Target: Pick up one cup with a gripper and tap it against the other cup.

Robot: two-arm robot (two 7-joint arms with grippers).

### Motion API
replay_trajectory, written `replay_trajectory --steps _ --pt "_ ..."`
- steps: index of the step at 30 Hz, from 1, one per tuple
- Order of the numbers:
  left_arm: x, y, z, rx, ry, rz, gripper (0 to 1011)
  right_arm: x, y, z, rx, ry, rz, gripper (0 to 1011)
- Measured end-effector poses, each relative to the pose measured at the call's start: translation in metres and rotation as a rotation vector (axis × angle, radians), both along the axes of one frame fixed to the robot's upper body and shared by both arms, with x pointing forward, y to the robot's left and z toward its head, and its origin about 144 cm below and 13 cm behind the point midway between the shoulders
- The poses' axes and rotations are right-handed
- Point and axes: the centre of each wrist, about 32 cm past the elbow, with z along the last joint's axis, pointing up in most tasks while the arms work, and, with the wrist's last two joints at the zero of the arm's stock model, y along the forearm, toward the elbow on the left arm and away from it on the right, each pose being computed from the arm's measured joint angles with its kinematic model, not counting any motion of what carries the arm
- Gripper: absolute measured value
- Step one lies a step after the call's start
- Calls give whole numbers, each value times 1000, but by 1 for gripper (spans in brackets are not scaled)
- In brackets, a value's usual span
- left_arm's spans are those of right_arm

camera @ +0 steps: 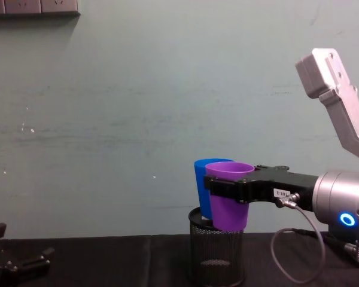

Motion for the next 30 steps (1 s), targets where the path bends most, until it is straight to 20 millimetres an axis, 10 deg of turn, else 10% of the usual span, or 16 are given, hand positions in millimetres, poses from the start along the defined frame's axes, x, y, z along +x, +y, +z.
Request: replay_trajectory --steps 30 --pt "0 0 0 0 0 0 1000 18 1 8 16 -19 -8 729"
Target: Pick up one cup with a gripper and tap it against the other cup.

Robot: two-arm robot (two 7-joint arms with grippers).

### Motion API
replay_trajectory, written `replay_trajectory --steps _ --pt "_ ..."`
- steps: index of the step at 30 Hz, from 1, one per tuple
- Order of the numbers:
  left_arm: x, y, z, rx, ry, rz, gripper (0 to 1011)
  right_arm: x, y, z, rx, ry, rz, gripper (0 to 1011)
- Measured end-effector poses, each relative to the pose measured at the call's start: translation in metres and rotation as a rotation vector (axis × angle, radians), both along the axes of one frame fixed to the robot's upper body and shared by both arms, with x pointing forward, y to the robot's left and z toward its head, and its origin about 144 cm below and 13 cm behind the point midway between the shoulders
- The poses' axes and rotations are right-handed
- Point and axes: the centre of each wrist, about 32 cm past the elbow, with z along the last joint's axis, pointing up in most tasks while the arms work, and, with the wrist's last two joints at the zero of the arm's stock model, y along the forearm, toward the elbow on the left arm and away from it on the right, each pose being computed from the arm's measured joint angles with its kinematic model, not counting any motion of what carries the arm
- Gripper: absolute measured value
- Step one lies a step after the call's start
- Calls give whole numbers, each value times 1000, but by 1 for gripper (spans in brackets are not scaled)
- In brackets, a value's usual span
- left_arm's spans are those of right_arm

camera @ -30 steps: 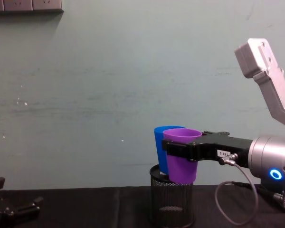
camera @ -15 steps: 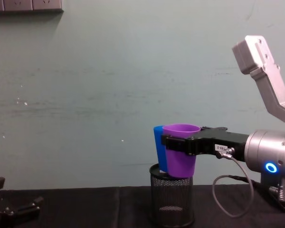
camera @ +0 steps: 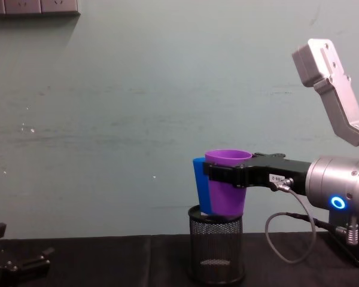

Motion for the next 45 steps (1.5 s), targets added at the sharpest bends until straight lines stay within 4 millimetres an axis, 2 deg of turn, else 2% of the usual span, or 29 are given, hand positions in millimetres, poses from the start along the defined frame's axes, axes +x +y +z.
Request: replay_trajectory --steps 45 --pt "0 0 0 0 0 0 1000 6 2 3 1 5 -2 728"
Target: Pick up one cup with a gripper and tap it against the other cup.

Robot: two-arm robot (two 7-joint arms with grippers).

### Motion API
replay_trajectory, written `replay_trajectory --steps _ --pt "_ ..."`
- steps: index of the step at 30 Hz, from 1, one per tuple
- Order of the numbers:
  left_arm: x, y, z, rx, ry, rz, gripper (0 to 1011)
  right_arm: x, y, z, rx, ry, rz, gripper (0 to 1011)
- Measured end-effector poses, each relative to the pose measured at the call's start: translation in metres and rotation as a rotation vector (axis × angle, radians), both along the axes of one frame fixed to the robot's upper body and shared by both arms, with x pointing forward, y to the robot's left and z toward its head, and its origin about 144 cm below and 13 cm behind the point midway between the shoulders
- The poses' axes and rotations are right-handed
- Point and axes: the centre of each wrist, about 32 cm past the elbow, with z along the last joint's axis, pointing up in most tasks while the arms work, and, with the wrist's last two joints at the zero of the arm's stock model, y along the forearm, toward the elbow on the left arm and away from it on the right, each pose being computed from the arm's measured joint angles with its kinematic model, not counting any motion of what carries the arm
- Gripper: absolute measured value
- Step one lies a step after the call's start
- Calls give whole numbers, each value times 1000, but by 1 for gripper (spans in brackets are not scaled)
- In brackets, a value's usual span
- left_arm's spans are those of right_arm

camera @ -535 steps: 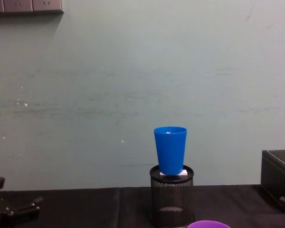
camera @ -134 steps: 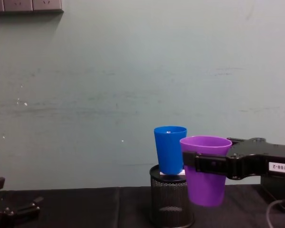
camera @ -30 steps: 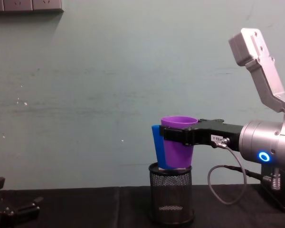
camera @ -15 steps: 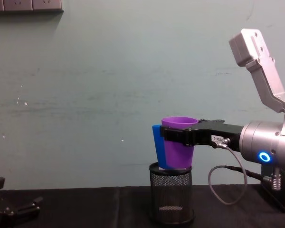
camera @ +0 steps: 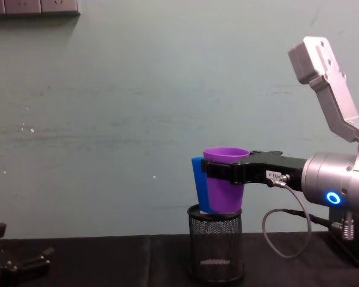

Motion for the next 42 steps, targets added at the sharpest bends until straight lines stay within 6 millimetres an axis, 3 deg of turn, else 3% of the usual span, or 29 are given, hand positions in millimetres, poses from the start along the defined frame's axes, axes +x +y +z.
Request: replay_trajectory --steps 42 --pt "0 0 0 0 0 0 1000 0 0 0 0 -1 -1 728"
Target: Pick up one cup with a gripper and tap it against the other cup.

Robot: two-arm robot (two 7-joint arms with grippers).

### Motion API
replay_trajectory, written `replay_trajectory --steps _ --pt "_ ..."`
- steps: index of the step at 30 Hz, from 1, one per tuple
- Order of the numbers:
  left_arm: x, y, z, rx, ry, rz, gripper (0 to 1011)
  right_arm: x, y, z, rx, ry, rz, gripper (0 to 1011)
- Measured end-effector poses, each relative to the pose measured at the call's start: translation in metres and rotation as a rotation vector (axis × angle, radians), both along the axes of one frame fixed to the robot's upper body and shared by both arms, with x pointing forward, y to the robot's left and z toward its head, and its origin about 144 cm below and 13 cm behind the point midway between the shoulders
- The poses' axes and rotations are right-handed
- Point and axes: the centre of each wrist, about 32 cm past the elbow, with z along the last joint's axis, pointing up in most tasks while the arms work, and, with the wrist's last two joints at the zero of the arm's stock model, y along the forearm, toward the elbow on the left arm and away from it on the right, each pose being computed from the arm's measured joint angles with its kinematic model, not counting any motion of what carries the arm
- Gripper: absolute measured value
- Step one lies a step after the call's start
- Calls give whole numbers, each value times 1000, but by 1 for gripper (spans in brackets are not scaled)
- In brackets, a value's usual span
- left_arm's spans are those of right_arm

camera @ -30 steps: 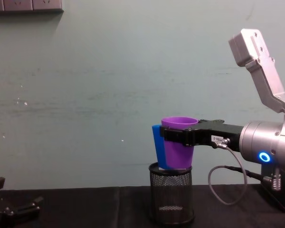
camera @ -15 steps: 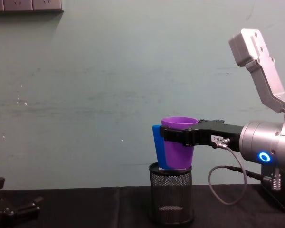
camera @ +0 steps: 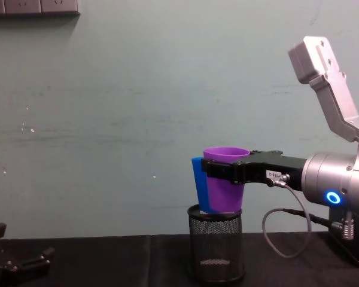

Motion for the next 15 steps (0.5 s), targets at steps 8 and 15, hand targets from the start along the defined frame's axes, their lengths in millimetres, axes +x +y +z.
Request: replay_trajectory --steps 8,15 --pt "0 0 0 0 0 0 1000 0 0 0 0 0 0 729" --pt "0 0 0 0 0 0 1000 0 0 0 0 0 0 728"
